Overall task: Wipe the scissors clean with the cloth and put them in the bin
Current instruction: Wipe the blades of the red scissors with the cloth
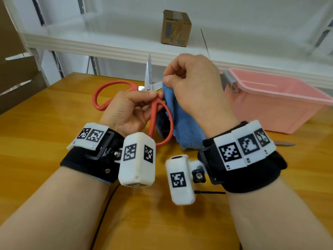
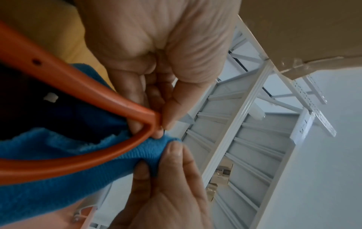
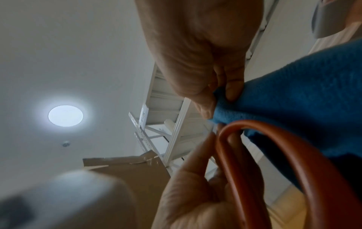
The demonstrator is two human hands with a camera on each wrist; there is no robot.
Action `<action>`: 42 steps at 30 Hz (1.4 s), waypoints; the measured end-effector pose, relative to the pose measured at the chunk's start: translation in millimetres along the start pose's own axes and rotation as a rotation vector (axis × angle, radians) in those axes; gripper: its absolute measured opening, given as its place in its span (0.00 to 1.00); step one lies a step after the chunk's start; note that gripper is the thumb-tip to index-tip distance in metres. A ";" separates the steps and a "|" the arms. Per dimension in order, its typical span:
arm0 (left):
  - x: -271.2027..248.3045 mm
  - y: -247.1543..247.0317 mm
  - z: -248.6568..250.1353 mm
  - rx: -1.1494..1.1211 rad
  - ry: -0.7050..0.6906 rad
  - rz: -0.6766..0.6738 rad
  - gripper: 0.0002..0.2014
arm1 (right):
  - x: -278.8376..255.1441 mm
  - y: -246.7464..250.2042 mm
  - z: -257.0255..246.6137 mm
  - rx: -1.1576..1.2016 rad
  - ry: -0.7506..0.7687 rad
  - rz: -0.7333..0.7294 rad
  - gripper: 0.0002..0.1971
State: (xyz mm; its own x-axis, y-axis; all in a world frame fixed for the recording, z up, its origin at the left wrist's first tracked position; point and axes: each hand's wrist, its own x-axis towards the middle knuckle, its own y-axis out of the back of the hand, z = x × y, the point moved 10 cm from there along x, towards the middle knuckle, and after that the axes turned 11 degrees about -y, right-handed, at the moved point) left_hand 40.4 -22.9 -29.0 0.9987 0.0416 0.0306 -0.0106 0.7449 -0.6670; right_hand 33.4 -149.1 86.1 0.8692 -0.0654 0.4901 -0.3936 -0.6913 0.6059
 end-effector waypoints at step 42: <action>-4.2 4.9 1.8 0.087 0.029 0.036 0.03 | 14.8 23.3 53.0 -0.090 -0.179 0.131 0.04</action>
State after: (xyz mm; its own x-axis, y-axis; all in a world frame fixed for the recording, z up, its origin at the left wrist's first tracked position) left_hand 36.1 -18.2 -31.1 0.9986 0.0509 -0.0147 -0.0495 0.7983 -0.6002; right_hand 53.0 -204.3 74.2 0.8451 -0.2822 0.4540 -0.5244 -0.6024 0.6017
